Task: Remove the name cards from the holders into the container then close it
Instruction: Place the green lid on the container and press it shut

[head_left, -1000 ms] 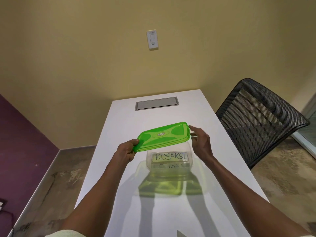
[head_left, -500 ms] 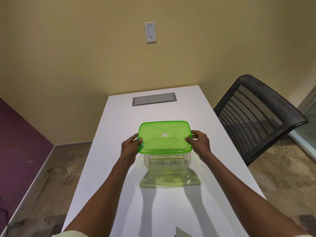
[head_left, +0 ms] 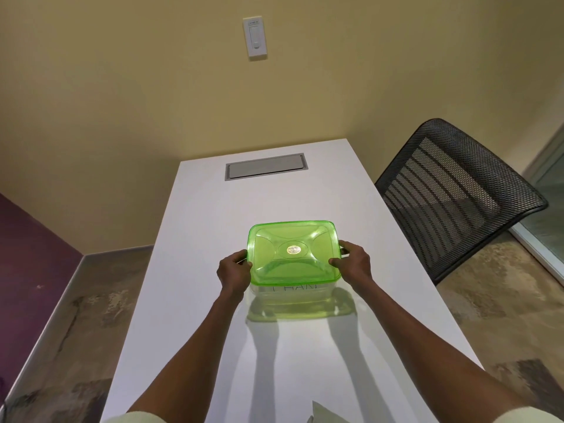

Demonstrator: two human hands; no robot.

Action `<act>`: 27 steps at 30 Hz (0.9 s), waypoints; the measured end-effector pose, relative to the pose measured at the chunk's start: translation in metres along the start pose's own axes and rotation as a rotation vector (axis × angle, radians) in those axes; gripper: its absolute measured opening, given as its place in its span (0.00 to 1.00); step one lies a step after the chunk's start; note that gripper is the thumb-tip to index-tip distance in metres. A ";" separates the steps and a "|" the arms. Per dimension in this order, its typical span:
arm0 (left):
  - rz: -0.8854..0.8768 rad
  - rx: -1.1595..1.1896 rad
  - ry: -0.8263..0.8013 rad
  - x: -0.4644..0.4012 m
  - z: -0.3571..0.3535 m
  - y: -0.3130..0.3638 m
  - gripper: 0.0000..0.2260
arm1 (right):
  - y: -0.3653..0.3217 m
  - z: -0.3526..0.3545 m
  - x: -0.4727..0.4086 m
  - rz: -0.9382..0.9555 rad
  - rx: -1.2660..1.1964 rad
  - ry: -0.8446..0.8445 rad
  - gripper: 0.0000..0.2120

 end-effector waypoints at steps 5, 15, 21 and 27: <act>-0.035 -0.134 0.001 -0.001 -0.008 -0.010 0.15 | 0.013 -0.007 -0.001 -0.003 0.064 -0.018 0.23; 0.048 -0.248 0.027 -0.011 -0.019 -0.032 0.18 | 0.029 -0.026 -0.011 -0.024 0.175 -0.063 0.22; 0.074 -0.215 0.031 -0.020 -0.023 -0.038 0.15 | 0.037 -0.034 -0.017 -0.057 0.192 -0.083 0.23; 0.114 -0.172 0.045 -0.021 -0.025 -0.045 0.17 | 0.042 -0.038 -0.018 -0.072 0.174 -0.084 0.27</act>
Point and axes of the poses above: each hand's wrist, its own x-axis away from the middle knuckle, its own z-axis out of the back of the hand, y = z × x, the point moved 4 cm from there along -x, towards the middle knuckle, and after that the axes turned 2 degrees about y, right-handed, at the moved point
